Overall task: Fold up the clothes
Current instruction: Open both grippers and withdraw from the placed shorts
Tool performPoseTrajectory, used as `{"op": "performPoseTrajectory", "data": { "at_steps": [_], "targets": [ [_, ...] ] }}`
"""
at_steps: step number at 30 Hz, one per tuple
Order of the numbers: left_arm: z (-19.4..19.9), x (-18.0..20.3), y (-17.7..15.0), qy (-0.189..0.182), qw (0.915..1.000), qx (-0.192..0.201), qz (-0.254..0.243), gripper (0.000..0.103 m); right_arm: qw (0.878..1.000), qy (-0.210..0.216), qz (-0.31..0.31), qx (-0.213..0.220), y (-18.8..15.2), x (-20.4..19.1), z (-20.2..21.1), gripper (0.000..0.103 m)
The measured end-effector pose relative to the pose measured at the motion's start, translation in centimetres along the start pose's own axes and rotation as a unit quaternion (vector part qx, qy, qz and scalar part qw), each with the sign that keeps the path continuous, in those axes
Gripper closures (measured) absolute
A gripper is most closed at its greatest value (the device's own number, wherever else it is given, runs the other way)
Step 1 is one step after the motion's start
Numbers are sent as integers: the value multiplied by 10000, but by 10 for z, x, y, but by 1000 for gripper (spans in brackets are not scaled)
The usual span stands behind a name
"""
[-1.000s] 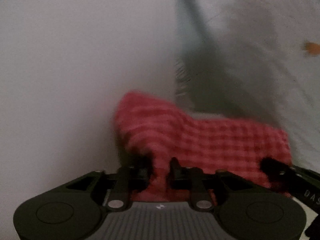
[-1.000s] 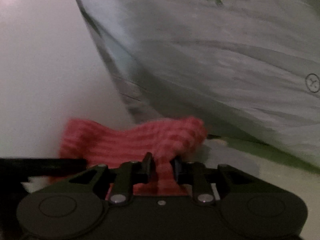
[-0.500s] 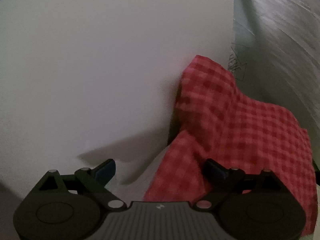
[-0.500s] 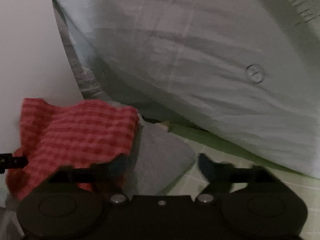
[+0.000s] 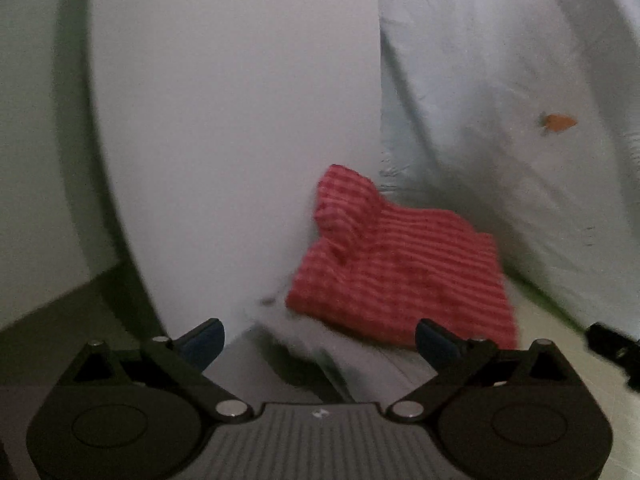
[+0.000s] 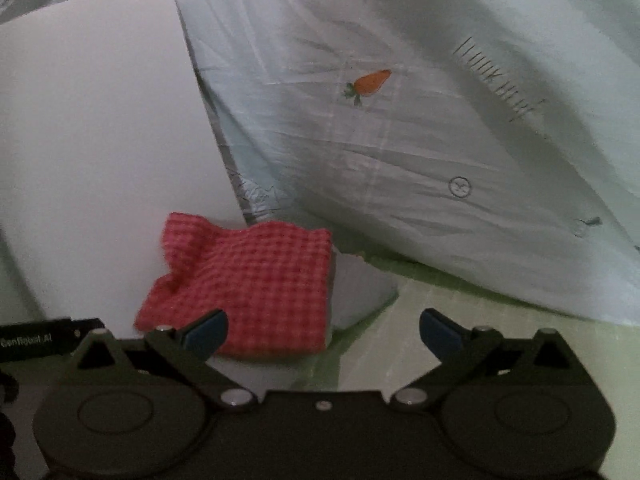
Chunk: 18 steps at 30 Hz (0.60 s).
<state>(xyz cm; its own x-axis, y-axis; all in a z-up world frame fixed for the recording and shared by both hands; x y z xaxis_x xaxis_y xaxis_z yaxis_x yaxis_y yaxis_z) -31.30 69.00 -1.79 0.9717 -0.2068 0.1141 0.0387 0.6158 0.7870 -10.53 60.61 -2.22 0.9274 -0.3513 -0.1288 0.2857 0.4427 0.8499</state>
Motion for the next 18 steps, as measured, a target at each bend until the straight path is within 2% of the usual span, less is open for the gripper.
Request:
{"op": "performPoseTrajectory", "data": {
  "at_steps": [5, 9, 16, 18],
  "targets": [
    [45, 7, -30, -192, 9998, -13, -41, 0, 9990, -122, 420, -104, -30, -6, 56, 0],
    [70, 9, -56, -244, 9994, -115, -232, 0, 9988, -95, 453, -170, -55, -3, 92, 0],
    [114, 12, -101, -335, 9974, -294, -568, 0, 9981, -51, 520, -318, -88, -7, 126, 0],
    [118, 12, -104, -355, 9971, -297, -607, 0, 9979, -39, 549, -332, -94, -9, 133, 0]
  ]
}}
Point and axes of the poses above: each gripper's, at about its wrist camera, not at the fingertips, and z roughly against the way its jaws point, x to its right, y to its top, the point moved 6 cm from there along -z, roughly the way its jaws point, and after that the axes turned 2 degrees about z, right-handed, at the moved point
